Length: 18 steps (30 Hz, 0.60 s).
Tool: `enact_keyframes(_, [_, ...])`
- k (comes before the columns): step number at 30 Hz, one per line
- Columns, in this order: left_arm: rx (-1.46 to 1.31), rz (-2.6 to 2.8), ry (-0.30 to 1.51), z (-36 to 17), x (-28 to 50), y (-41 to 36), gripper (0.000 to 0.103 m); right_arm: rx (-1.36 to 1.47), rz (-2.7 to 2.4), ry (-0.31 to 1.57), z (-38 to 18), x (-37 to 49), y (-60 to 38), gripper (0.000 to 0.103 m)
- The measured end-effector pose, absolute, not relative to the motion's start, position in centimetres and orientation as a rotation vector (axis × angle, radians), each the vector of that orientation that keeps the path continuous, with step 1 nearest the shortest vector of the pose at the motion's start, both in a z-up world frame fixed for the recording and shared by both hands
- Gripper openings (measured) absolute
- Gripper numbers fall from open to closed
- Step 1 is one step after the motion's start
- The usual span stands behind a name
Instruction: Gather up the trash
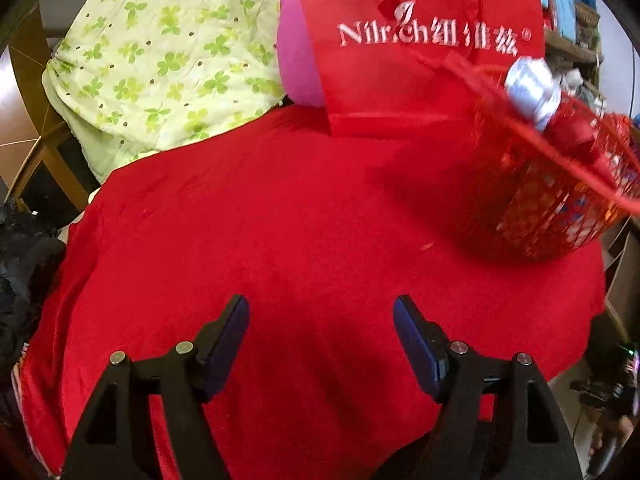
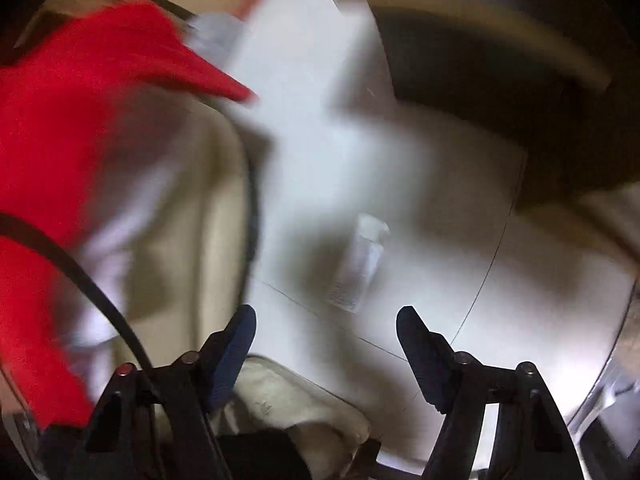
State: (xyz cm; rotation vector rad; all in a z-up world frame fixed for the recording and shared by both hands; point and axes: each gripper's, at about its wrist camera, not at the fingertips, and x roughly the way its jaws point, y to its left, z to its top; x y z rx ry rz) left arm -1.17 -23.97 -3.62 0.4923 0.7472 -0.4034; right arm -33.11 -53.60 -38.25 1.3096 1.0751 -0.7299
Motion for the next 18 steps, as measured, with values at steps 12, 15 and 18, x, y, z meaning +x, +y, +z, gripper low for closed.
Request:
enact_keyframes(12, [0.536,-0.355,0.799,-6.2,0.5,-22.9,0.075,1.483,-0.920,1.196,-50.6,-29.6,-54.5,0.076])
enact_keyframes(15, [0.550,-0.358,0.805,-6.8,0.5,-23.1,0.075,1.516,-0.958,1.200,-51.7,-28.8,-54.5,0.076])
enact_keyframes(18, [0.555,-0.361,0.823,-7.5,0.8,-23.4,0.075,1.509,-0.987,1.230,-52.2,-28.0,-54.4,0.074])
